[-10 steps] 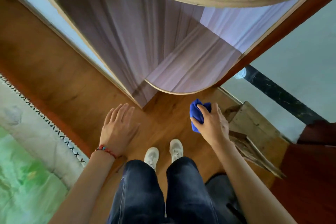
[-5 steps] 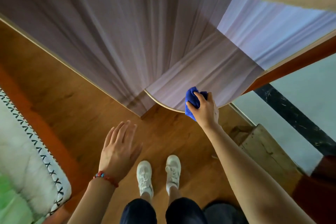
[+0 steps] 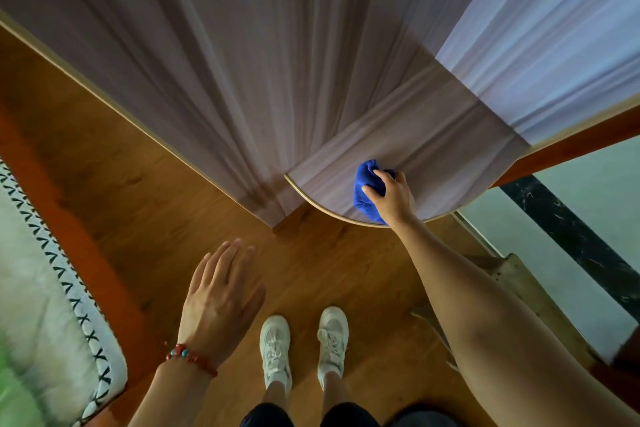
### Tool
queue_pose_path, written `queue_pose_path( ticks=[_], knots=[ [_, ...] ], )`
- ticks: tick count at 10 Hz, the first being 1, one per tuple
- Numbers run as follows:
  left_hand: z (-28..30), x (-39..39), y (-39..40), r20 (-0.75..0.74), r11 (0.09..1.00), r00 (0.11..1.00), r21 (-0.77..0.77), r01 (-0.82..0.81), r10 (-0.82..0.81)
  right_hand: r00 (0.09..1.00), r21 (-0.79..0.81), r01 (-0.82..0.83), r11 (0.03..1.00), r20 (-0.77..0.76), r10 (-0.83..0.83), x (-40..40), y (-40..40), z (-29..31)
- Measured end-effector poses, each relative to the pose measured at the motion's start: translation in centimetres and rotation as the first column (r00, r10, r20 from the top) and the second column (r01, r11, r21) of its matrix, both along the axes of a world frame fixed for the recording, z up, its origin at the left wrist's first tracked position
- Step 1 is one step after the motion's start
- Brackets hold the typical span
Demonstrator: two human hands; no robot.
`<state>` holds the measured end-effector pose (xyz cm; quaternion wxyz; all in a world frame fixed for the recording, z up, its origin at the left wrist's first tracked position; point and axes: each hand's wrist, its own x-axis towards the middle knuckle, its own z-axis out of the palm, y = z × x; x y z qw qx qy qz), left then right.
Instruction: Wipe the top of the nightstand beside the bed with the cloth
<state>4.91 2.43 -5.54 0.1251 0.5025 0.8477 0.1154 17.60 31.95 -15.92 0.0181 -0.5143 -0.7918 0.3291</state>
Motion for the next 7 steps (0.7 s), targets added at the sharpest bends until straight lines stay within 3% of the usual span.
queue_pose_path(
  ticks=[2,4,5,7],
  knots=[
    [0.2,0.5,-0.9,0.012,0.999,1.000,-0.031,-0.023,0.023,0.952,0.124,-0.207,0.970,0.254,0.171,0.4,-0.3,1.8],
    [2.3,0.7,-2.3,0.026,0.994,0.998,-0.097,-0.059,0.061,0.920,0.347,-0.382,0.857,0.231,0.317,1.8,-3.9,7.5],
    [4.1,0.7,-3.3,0.030,0.985,0.994,-0.138,-0.104,0.109,0.854,0.359,-0.512,0.780,0.311,0.417,2.5,-6.8,10.9],
    [6.9,1.3,-7.0,-0.006,0.964,0.975,-0.150,-0.219,0.221,0.815,0.440,-0.578,0.687,0.270,0.513,3.2,-12.4,16.4]
  ],
)
